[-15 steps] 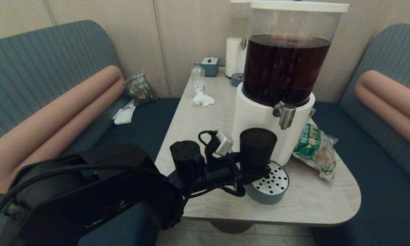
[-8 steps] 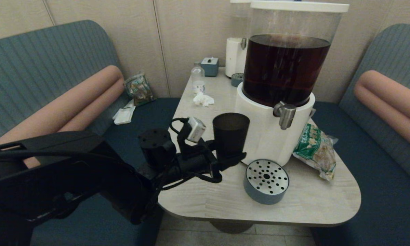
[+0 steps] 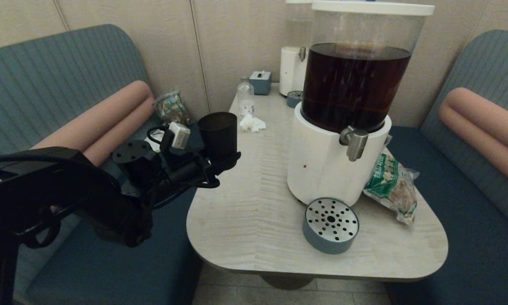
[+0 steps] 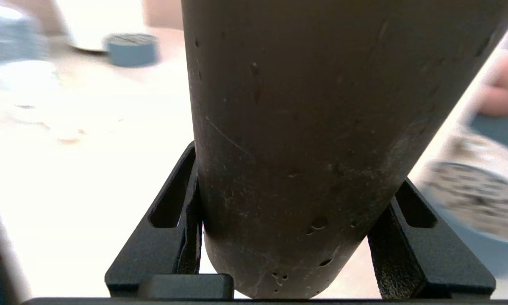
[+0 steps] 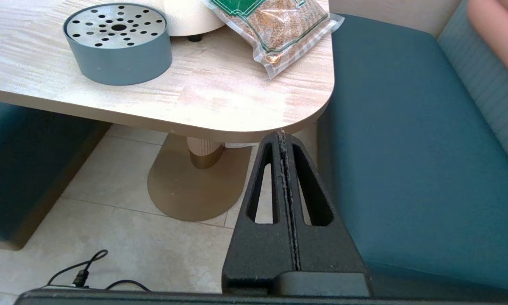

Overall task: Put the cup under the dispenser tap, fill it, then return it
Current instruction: Place the cup next to the water dispenser

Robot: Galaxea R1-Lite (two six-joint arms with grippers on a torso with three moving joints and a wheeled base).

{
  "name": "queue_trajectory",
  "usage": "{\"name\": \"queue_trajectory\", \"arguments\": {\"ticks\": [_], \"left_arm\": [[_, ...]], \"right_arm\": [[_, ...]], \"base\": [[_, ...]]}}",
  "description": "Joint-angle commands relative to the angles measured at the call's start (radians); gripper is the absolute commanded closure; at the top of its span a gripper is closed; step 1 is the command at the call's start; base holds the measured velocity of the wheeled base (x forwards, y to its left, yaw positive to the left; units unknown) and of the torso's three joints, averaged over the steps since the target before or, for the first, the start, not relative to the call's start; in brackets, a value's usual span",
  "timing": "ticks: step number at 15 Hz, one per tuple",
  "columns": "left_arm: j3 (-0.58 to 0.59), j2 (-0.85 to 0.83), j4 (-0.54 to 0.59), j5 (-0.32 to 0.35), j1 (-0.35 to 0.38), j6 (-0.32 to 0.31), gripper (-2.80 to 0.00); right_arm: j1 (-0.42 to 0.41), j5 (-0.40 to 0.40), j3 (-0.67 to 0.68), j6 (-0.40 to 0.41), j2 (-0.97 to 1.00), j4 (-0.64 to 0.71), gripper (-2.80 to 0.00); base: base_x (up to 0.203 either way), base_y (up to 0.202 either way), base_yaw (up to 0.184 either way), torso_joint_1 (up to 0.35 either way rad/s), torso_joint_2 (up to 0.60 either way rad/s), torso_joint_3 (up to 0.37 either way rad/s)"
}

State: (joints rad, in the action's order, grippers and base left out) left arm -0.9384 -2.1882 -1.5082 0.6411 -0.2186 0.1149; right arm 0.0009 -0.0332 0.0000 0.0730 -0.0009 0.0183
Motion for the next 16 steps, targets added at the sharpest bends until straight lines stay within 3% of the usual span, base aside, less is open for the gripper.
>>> {"name": "queue_trajectory", "arguments": {"ticks": [1, 8, 16], "left_arm": [[-0.099, -0.118, -0.01, 0.009, 0.061, 0.002, 0.0], [-0.434, -0.44, -0.012, 0.001, 0.097, 0.031, 0.0], [-0.451, -0.489, -0.013, 0.002, 0.084, 0.031, 0.0]], "right_arm": [[0.001, -0.001, 0.002, 0.001, -0.001, 0.0, 0.0], [0.001, -0.001, 0.002, 0.001, -0.001, 0.0, 0.0], [0.001, -0.001, 0.002, 0.001, -0.001, 0.0, 0.0]], "base": [[0.0, 0.0, 0.0, 0.0, 0.0, 0.0], [0.0, 0.0, 0.0, 0.0, 0.0, 0.0], [0.0, 0.0, 0.0, 0.0, 0.0, 0.0]]}}
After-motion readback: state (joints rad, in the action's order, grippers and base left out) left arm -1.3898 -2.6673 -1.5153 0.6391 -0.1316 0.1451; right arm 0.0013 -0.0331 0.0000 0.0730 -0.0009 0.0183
